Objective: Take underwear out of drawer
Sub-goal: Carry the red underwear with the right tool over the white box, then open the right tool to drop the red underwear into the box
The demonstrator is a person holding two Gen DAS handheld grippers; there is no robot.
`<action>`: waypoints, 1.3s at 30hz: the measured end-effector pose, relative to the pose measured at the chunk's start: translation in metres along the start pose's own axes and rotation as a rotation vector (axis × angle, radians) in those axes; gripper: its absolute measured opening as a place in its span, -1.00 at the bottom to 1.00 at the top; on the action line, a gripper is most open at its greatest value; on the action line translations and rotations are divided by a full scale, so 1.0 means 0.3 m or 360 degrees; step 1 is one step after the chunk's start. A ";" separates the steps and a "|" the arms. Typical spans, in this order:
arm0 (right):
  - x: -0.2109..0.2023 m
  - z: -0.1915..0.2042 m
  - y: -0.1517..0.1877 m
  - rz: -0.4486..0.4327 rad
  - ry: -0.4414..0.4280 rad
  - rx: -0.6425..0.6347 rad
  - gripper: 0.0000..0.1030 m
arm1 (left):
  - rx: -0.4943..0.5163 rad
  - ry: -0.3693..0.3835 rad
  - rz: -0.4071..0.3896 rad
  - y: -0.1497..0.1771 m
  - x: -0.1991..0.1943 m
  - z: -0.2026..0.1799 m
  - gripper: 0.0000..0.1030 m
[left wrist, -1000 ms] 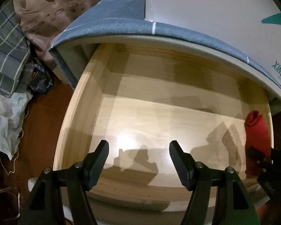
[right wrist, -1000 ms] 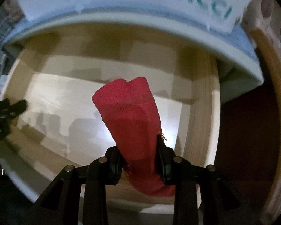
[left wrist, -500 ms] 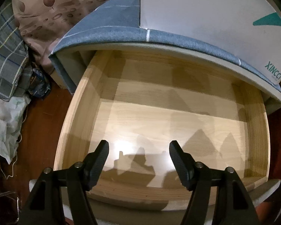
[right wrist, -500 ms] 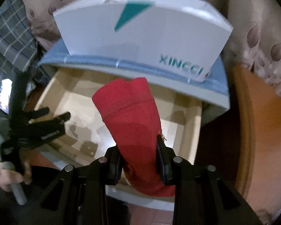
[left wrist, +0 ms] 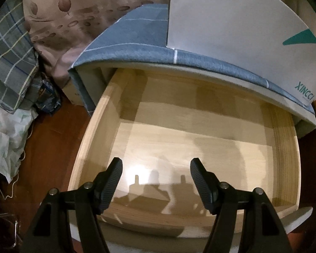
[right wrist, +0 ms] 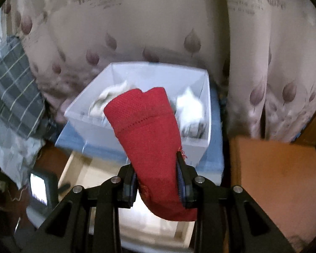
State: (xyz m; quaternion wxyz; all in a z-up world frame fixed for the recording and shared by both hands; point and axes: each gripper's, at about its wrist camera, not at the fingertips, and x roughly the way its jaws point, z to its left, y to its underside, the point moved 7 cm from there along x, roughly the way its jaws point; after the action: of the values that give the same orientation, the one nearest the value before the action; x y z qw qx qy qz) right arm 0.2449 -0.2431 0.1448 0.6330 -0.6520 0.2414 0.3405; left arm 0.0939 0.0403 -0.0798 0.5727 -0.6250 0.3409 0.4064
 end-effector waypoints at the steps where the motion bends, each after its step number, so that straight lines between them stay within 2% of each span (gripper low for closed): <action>1: 0.010 -0.004 -0.036 -0.0003 0.0007 0.0011 -0.44 | 0.0002 -0.0002 -0.0004 -0.001 -0.002 0.000 0.33; 7: 0.149 -0.016 -0.201 0.0048 0.0078 0.0032 -0.44 | -0.0025 -0.0008 -0.0005 0.000 -0.007 0.018 0.33; 12: 0.290 -0.016 -0.262 0.0134 0.0105 0.0045 -0.44 | -0.0044 -0.0010 -0.0007 -0.004 -0.009 0.031 0.33; 19: 0.456 0.010 -0.275 0.0251 0.0141 0.0027 -0.43 | -0.0018 -0.0014 -0.0021 -0.001 -0.013 0.021 0.33; 29: 0.534 0.029 -0.246 0.0320 0.0158 -0.0007 -0.31 | -0.0008 -0.0012 -0.0033 -0.007 -0.013 0.023 0.33; 32: 0.532 0.040 -0.244 0.0301 0.0154 -0.0003 -0.16 | -0.0004 -0.0009 -0.0034 -0.009 -0.012 0.022 0.33; 33: 0.526 0.041 -0.243 0.0291 0.0136 0.0010 -0.01 | -0.0001 -0.0011 -0.0032 -0.009 -0.010 0.021 0.33; 34: 0.519 0.045 -0.244 0.0280 0.0123 0.0027 0.23 | 0.0000 -0.0011 -0.0034 -0.009 -0.010 0.020 0.33; 36: 0.509 0.044 -0.243 0.0264 0.0142 0.0048 0.42 | 0.0005 -0.0012 -0.0041 -0.012 -0.012 0.019 0.33; 39: 0.488 0.058 -0.244 0.0228 0.0146 0.0030 0.42 | 0.0014 -0.0017 -0.0046 -0.012 -0.008 0.015 0.33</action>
State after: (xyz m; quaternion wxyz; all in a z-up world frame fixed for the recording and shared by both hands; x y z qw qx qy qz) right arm 0.3926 -0.2027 0.0840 0.6013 -0.6420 0.3195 0.3525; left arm 0.0955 0.0451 -0.0760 0.5831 -0.6252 0.3304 0.3999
